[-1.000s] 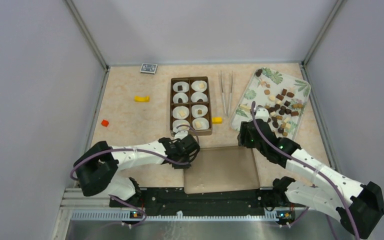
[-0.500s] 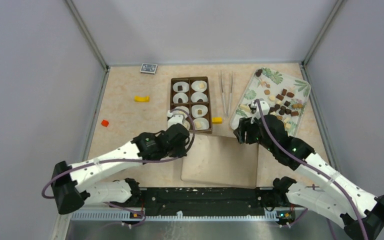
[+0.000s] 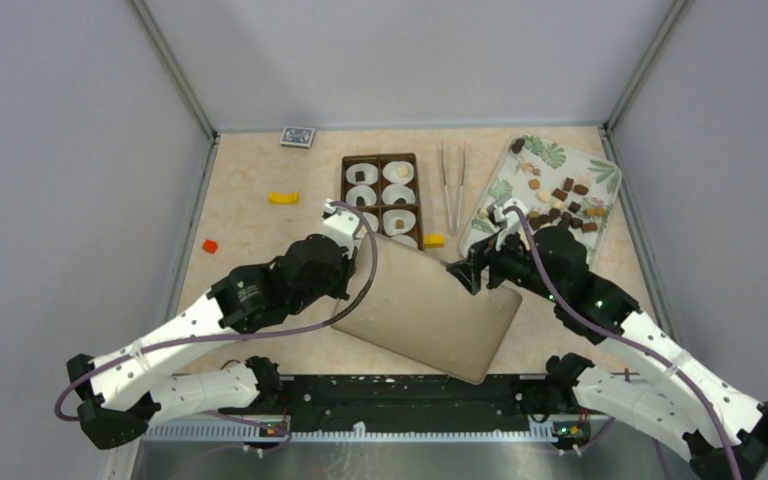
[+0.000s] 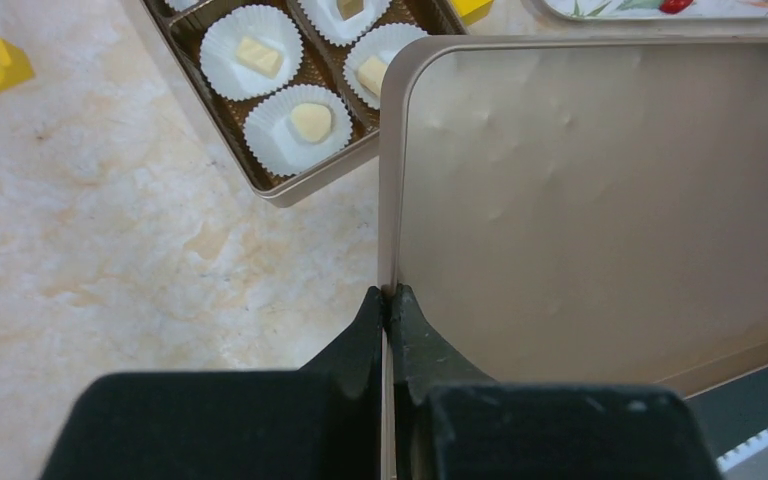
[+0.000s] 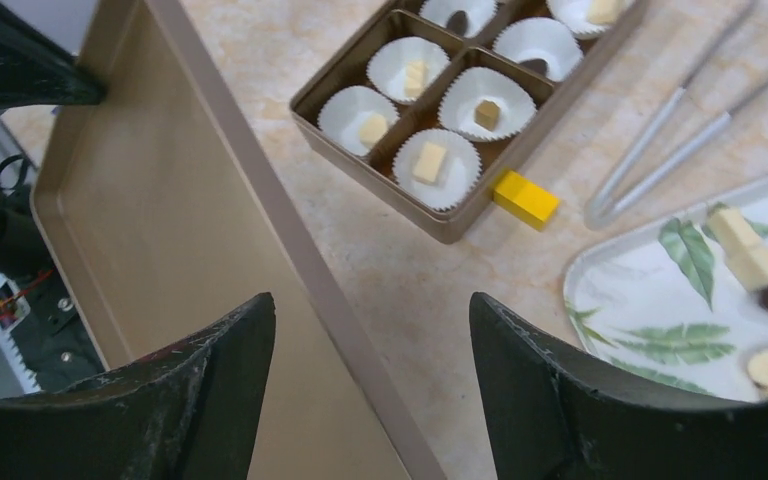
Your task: Pack the chocolate
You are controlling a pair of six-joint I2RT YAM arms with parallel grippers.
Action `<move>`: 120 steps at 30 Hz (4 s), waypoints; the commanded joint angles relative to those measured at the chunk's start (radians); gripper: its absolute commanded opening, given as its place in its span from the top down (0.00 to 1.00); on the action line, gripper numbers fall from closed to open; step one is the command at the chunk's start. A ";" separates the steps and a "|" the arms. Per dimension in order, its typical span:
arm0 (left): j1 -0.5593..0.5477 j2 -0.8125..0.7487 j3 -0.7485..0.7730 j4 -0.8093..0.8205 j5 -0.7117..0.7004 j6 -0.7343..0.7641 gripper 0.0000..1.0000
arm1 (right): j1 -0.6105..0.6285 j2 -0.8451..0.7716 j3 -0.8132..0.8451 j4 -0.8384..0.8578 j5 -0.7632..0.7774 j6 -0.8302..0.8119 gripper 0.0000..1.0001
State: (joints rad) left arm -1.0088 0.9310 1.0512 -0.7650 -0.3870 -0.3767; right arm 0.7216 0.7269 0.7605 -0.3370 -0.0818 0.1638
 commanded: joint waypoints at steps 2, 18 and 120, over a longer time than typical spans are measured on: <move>-0.002 -0.021 0.039 0.069 0.015 0.120 1.00 | -0.002 0.111 0.107 -0.029 -0.210 -0.099 0.28; -0.004 -0.144 -0.018 0.173 0.000 0.367 1.00 | -0.002 0.266 0.060 0.050 -0.666 -0.057 0.27; 0.006 0.176 0.446 0.185 -0.161 -0.421 0.82 | 0.739 0.874 0.026 2.058 1.333 -1.532 0.89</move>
State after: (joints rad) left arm -0.9977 1.1500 1.5181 -0.6846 -0.5491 -0.8581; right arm 1.4445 1.6066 0.7444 1.5303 1.2625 -1.2900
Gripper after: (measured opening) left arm 0.270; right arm 0.185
